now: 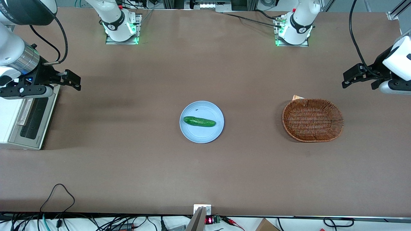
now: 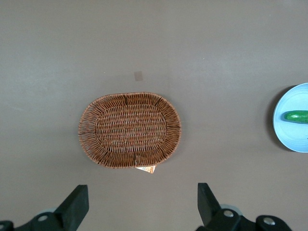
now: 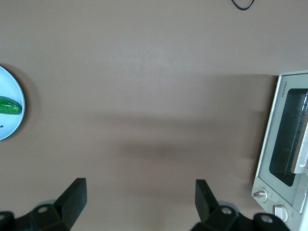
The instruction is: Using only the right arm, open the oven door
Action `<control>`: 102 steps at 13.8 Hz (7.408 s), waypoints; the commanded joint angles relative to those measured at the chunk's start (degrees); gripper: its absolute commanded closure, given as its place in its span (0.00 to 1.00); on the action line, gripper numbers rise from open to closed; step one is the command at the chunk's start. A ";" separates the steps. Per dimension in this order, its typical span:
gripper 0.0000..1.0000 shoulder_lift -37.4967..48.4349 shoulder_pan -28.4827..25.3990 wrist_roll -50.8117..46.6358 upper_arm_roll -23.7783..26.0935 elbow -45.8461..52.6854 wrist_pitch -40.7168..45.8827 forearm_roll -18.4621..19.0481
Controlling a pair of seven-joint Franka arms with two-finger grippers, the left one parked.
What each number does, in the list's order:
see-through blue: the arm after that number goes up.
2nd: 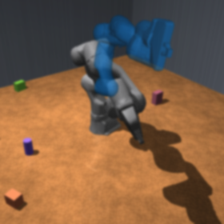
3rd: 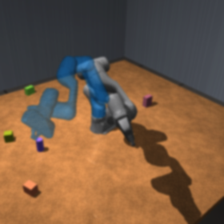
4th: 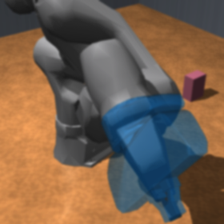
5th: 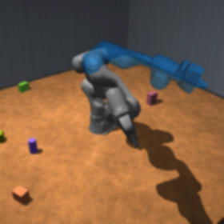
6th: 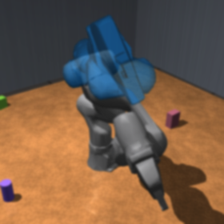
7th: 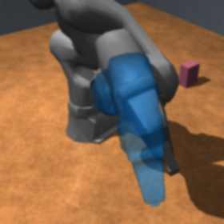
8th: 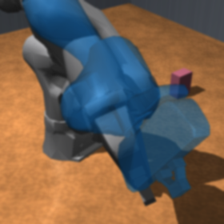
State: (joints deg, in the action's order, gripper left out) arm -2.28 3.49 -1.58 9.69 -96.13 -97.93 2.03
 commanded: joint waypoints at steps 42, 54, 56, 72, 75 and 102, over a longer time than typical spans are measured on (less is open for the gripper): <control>1.00 -11.69 2.31 -4.30 -7.23 -5.30 -7.71 34.04; 1.00 -17.85 4.42 -23.03 -8.19 -9.16 -17.03 52.18; 1.00 -17.85 4.59 -23.20 -8.37 -9.34 -17.12 52.55; 1.00 -19.43 4.95 -26.62 -9.52 -12.07 -19.04 52.02; 1.00 -19.95 4.86 -30.75 -9.43 -14.17 -22.73 51.67; 1.00 -26.28 3.72 -31.02 -7.41 -15.58 -29.15 43.76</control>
State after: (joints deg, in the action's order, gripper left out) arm -27.07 5.49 -32.51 3.98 -111.18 -127.19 44.13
